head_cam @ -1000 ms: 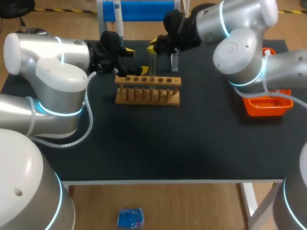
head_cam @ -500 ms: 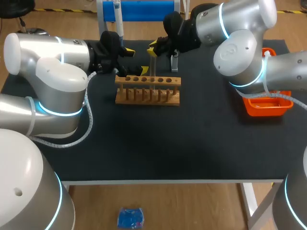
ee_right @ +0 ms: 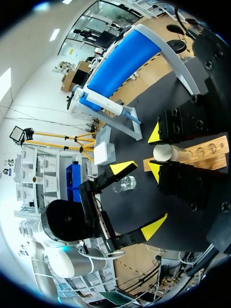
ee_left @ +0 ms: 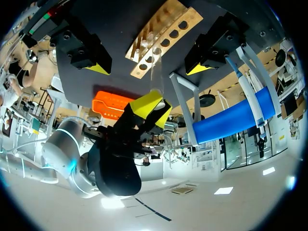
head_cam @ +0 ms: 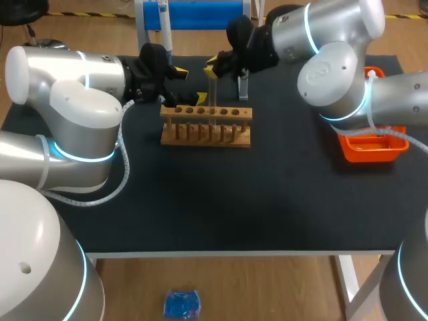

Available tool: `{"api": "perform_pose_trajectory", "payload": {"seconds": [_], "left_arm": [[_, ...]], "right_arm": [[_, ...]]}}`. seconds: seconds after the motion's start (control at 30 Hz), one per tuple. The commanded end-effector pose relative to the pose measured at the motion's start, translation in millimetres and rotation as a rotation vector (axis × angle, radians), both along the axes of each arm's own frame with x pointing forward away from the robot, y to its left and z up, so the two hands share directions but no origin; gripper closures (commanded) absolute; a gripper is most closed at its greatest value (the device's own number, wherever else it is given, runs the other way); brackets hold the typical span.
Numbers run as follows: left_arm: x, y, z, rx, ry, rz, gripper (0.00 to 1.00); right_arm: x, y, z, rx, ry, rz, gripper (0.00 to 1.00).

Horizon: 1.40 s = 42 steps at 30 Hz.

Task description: Invert the test tube, pick up the pipette, mount the tip to pipette, aspirate from beaker and dispense into the tube, eject the tip, return the pipette, and cap with the stopper.

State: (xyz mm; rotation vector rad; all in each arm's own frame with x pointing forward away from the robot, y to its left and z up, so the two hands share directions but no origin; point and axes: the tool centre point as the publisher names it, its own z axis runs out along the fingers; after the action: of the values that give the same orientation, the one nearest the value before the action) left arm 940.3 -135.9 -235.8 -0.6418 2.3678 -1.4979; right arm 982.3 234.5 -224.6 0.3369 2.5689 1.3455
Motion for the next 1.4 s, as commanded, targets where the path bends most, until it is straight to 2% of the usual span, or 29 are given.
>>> {"api": "perform_pose_trajectory", "payload": {"seconds": [0.03, 0.77, 1.1, 1.4], "left_arm": [[0.3, 0.0, -0.7, -0.003, -0.001, -0.001, 0.0], [0.3, 0.0, -0.7, -0.003, -0.001, -0.001, 0.0], [0.3, 0.0, -0.7, -0.003, -0.001, -0.001, 0.0], [0.3, 0.0, -0.7, -0.003, -0.001, -0.001, 0.0]], "right_arm": [[-0.8, -1.1, 3.4, 0.001, -0.001, 0.003, 1.0], [-2.7, -1.7, -5.2, -0.013, 0.004, 0.0, 1.0], [0.5, -1.5, 4.2, -0.004, -0.015, -0.002, 1.0], [0.4, -1.2, -5.2, -0.015, -0.008, -0.001, 1.0]]}}
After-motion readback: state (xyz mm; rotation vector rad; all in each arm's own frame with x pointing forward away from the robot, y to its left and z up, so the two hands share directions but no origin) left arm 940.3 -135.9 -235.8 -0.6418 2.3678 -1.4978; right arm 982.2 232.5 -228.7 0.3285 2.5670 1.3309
